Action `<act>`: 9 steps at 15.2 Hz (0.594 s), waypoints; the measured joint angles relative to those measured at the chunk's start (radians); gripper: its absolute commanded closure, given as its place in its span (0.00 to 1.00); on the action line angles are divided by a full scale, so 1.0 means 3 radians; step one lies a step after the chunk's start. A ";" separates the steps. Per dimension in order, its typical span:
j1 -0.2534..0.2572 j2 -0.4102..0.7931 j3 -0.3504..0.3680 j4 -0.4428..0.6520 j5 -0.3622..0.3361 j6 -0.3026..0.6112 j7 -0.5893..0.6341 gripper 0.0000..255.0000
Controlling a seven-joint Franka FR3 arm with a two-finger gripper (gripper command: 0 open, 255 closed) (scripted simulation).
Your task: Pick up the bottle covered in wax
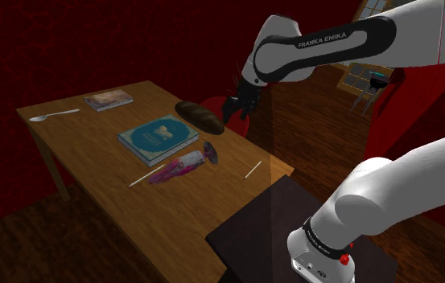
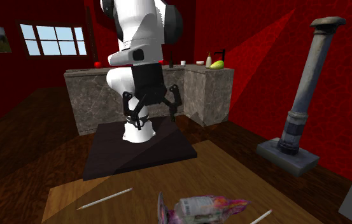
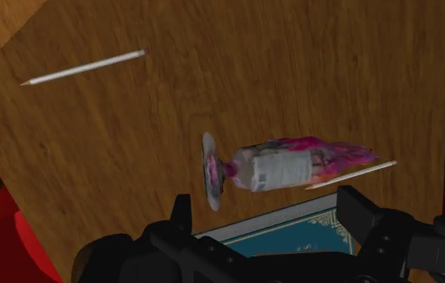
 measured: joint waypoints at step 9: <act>0.0018 0.1164 -0.0049 0.0198 0.0134 0.0961 -0.0217 0.00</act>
